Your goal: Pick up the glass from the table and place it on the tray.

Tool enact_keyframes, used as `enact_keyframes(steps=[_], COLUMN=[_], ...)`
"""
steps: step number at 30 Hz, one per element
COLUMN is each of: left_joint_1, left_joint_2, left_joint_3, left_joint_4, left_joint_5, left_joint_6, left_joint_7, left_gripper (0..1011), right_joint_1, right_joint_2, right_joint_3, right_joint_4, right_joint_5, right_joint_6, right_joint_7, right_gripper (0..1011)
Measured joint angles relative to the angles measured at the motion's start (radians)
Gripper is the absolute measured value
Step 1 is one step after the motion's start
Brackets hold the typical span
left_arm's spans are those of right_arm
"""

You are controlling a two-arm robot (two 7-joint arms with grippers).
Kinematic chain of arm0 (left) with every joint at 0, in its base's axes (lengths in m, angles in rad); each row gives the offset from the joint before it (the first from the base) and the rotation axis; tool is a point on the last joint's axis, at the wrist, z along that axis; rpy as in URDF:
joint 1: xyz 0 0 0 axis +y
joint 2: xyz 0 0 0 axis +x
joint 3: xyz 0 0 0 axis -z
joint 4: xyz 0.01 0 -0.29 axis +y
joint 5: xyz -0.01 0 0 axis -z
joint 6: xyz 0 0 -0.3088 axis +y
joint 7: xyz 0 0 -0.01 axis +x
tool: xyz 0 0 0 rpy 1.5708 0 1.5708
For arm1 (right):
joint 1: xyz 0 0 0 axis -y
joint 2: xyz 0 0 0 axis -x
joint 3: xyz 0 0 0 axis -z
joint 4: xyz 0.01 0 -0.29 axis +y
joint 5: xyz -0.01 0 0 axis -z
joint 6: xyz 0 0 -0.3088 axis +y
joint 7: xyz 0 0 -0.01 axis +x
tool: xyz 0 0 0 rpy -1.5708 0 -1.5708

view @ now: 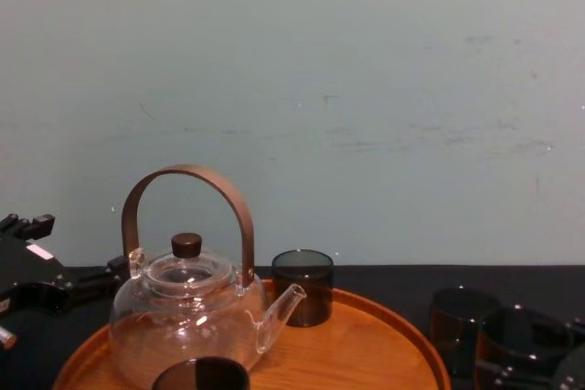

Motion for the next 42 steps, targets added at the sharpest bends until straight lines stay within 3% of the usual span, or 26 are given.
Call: enact_keyframes(steps=[9, 19, 25, 34, 42], left_joint_1=[0.0, 0.0, 0.0, 0.0, 0.0], left_joint_2=[0.0, 0.0, 0.0, 0.0, 0.0], left_joint_3=[0.0, 0.0, 0.0, 0.0, 0.0], left_joint_4=[0.0, 0.0, 0.0, 0.0, 0.0], left_joint_5=[0.0, 0.0, 0.0, 0.0, 0.0], left_joint_6=[0.0, 0.0, 0.0, 0.0, 0.0], left_joint_7=[0.0, 0.0, 0.0, 0.0, 0.0], left_gripper=[1001, 1001, 1001, 1001, 1001], right_joint_1=[-0.017, 0.025, 0.058, 0.111, 0.131], right_joint_2=[0.017, 0.012, -0.014, -0.076, -0.106], right_joint_3=[-0.015, -0.069, -0.11, -0.176, -0.203], right_joint_4=[-0.098, -0.16, -0.156, -0.091, -0.043], right_joint_5=[-0.017, -0.055, -0.084, -0.117, -0.129], right_joint_6=[0.038, 0.103, 0.12, 0.131, 0.13], right_joint_7=[0.007, 0.015, 0.015, 0.022, 0.028], right_gripper=[908, 908, 908, 908, 908])
